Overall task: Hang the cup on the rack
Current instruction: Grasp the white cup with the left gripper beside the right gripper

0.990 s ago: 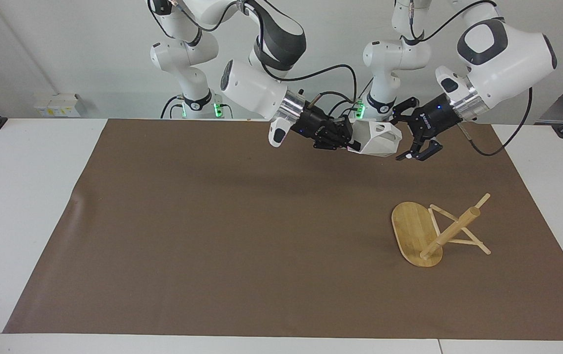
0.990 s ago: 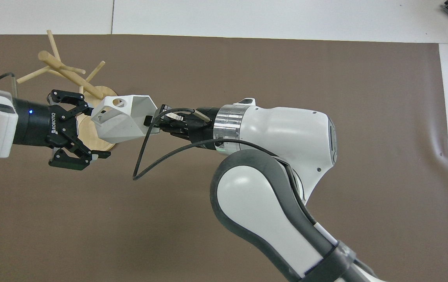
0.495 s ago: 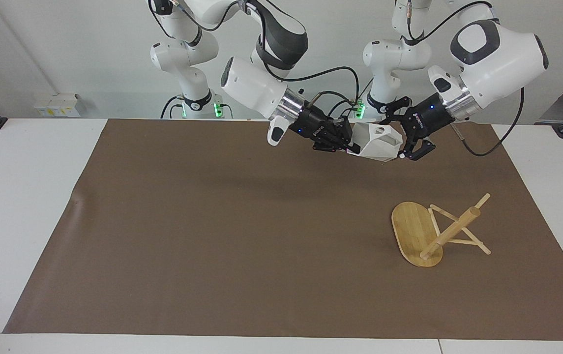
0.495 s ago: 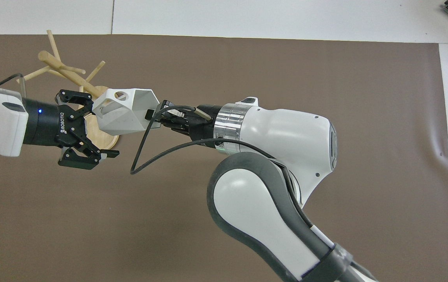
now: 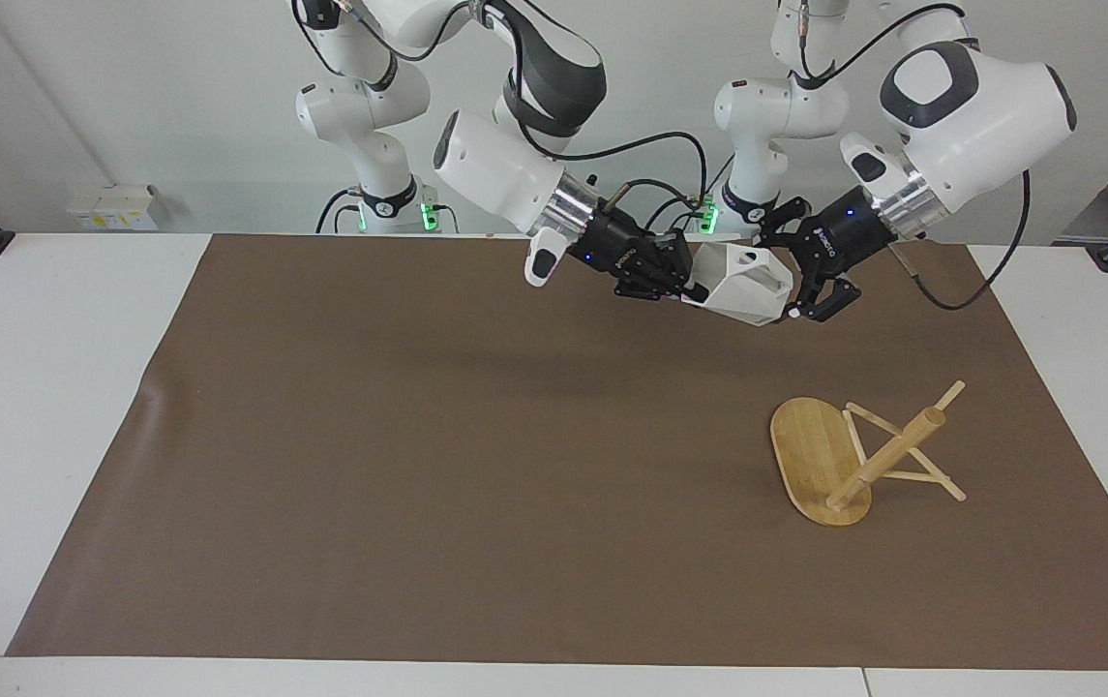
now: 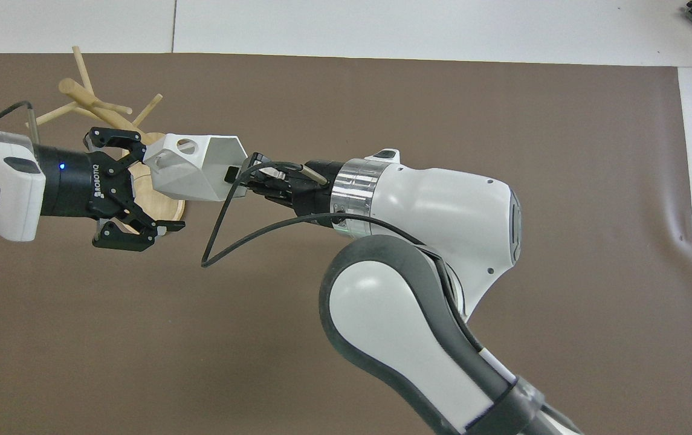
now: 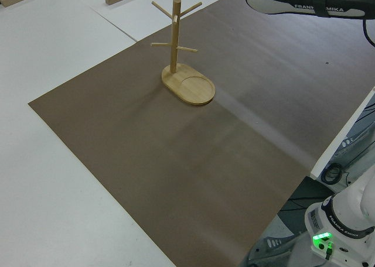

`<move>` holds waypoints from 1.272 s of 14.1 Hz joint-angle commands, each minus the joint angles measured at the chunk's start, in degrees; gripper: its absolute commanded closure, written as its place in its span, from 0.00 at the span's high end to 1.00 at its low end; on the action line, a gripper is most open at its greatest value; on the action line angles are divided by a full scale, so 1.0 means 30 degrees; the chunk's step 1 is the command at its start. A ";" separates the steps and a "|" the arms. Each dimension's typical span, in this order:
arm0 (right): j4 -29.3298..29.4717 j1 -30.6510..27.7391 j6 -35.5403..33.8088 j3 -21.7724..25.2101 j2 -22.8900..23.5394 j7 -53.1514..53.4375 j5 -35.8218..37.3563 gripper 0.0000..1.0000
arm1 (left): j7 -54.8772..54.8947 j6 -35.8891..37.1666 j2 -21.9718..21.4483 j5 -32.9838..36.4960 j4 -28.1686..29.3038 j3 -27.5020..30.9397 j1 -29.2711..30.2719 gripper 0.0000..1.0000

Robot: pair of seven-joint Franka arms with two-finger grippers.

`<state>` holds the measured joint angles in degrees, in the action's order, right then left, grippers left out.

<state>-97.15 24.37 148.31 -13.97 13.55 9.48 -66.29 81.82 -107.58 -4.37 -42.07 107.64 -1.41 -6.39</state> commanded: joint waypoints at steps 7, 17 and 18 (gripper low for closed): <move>-0.0107 0.0021 0.0018 -0.0179 -0.0036 0.0181 0.0066 0.00 | 0.1350 -0.1025 -0.0857 -0.0507 0.1618 0.0206 -0.0126 1.00; -0.0107 0.0021 0.0018 -0.0179 -0.0036 0.0181 0.0125 0.00 | 0.1790 -0.1814 -0.0830 -0.0536 0.1679 0.0148 -0.0214 1.00; -0.0107 0.0021 0.0018 -0.0179 -0.0036 0.0181 0.0125 0.00 | 0.1761 -0.1933 -0.0830 -0.0536 0.1651 0.0147 -0.0272 1.00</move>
<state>-97.39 24.55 148.30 -14.23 13.58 9.48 -66.28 85.67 -110.92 -5.25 -42.27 110.43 -1.30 -6.45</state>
